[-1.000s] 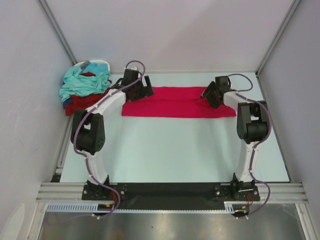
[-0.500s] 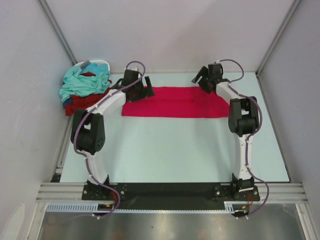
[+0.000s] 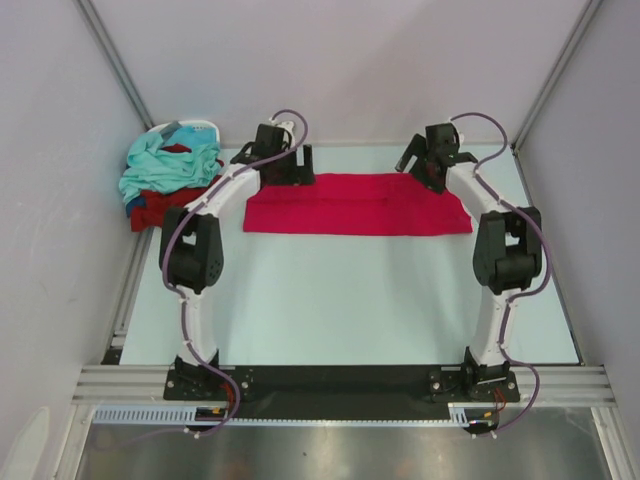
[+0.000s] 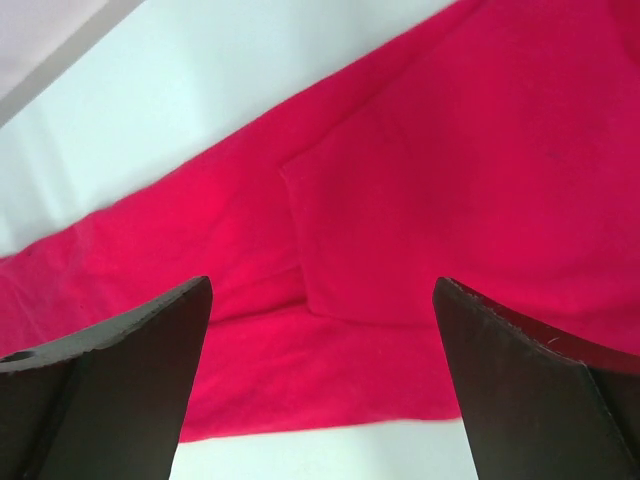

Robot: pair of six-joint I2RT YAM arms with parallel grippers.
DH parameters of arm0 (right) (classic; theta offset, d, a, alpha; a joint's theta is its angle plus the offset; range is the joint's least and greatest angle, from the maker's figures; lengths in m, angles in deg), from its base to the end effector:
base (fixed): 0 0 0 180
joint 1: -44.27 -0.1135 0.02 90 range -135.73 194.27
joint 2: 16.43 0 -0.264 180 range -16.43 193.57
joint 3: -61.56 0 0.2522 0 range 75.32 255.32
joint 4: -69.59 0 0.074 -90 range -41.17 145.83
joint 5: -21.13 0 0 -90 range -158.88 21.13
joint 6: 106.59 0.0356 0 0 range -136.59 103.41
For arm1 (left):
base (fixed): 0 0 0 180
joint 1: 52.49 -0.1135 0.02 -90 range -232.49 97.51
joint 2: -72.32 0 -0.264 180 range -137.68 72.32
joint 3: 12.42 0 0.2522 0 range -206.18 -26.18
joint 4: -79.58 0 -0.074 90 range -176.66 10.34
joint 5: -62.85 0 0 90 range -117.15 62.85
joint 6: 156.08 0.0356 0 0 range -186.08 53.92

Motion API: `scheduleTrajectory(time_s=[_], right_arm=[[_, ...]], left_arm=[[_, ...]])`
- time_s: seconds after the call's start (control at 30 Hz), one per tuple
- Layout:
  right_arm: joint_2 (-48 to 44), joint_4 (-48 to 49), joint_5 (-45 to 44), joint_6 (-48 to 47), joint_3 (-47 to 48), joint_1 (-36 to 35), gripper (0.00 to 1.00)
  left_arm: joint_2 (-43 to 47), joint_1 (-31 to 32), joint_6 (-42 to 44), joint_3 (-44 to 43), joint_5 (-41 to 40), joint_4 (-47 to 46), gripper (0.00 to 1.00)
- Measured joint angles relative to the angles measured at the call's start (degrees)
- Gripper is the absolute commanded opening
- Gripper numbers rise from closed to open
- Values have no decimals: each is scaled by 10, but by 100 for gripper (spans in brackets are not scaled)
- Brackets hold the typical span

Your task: Fold and stack the t-shirts

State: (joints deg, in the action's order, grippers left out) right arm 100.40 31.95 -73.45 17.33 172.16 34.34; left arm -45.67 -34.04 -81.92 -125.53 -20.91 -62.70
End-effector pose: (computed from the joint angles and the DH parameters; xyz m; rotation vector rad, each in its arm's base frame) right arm 0.4623 0.0780 0.2458 0.5278 2.2914 0.2866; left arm 0.4500 -0.1542 0.2511 0.1096 2.3452 -0.4260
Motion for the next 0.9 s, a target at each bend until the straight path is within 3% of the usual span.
scheduleTrajectory(time_s=[0.17, 0.43, 0.6, 0.9], right_arm=[[-35, -14, -34, 34, -25, 1, 100], [18, -32, -46, 99, -31, 5, 100], [46, -47, -47, 118, -31, 7, 100], [64, -50, -46, 122, -30, 12, 100]], left_arm=[[-44, 4, 111, -56, 21, 18, 100], [-155, 21, 238, -171, -14, 71, 100], [-197, 22, 269, -176, -25, 106, 100], [-211, 20, 250, -198, -24, 151, 100]])
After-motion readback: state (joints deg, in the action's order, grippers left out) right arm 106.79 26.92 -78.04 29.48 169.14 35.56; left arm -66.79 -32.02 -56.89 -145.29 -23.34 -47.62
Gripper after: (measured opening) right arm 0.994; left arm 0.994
